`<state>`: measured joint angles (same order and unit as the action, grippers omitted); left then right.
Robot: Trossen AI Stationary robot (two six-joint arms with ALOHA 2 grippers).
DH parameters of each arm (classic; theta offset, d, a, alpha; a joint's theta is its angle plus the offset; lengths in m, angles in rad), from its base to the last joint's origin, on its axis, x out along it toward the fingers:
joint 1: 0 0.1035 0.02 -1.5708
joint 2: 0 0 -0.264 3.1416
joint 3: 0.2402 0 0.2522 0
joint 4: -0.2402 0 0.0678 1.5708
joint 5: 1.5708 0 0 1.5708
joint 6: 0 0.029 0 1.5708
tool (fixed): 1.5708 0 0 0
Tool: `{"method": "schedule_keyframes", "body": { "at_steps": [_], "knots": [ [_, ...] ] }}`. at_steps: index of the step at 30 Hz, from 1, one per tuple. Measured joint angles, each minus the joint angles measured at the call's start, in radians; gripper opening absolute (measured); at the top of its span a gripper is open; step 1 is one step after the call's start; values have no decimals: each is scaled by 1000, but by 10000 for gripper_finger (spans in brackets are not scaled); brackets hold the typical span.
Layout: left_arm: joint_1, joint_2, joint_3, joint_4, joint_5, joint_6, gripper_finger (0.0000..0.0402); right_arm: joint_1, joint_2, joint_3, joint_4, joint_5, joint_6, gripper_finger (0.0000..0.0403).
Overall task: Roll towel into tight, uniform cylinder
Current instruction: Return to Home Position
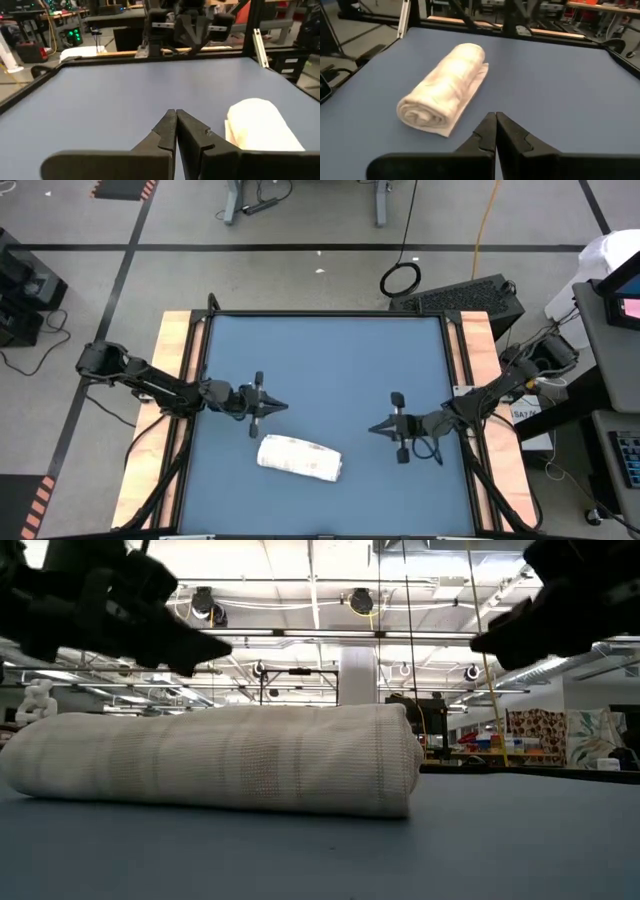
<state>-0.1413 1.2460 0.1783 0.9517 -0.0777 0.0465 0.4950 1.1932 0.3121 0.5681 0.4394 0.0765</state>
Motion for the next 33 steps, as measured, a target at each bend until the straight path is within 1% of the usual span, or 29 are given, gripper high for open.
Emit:
{"method": "schedule_keyframes", "body": {
  "at_steps": [4, 8, 13, 20, 23, 26, 28, 33],
  "knots": [
    [4, 0, -75, 78, -21, -31, 15, -7, -11, -99, 128, -1, 11, 0],
    [20, 0, -119, 95, -28, -43, 15, -7, -11, -192, 244, 6, 23, 0],
    [40, 0, -170, 177, -30, -60, 15, -7, -11, -294, 430, 1, -12, 0],
    [72, -4, -172, 190, -26, -49, 15, -19, -16, -299, 414, -1, -87, 0],
    [88, -32, -173, 183, -7, -29, 15, -40, -20, -298, 414, 1, -116, 0],
    [105, -84, -173, 139, -5, -15, 15, -72, -30, -298, 369, 1, -118, 0],
    [111, -130, -173, 89, -4, -14, 15, -87, -49, -299, 307, 0, -96, 0],
    [111, -266, -173, -40, -4, -13, 15, -117, -141, -299, 149, -1, -55, 0]
  ]
}}
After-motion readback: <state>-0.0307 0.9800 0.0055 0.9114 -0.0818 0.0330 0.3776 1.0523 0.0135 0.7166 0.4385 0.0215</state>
